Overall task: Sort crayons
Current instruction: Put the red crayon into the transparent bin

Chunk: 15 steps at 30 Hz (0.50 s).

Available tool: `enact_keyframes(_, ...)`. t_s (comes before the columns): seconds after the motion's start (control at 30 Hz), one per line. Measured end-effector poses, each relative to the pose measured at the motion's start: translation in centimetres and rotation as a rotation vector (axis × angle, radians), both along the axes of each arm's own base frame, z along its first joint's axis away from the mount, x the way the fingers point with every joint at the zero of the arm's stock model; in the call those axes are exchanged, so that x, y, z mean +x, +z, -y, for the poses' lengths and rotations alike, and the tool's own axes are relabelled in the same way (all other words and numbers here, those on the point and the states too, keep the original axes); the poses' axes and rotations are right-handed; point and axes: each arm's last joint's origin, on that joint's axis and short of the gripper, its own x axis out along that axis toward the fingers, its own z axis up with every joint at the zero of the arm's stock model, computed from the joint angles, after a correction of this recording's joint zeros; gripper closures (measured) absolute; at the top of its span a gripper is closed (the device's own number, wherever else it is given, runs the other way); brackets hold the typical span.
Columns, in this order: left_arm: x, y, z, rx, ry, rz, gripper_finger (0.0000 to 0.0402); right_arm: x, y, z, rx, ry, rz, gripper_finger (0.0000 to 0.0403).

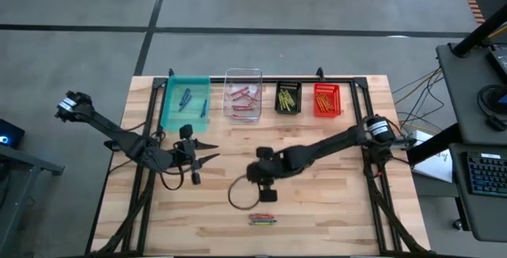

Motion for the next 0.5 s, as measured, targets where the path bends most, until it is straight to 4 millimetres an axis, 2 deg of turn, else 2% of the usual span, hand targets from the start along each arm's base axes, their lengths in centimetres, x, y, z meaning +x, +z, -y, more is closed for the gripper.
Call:
enact_keyframes(0.27,-1.1,0.9,-0.6,-0.021,0.0,0.032,0.031,1.8,5.4,4.2,-0.077,0.043,0.096,0.0391)
enact_keyframes(0.5,-1.3,0.7,-0.7,-0.002,-0.001,0.0,0.031,2.9,10.1,7.9,-0.149,0.06,0.224,0.039)
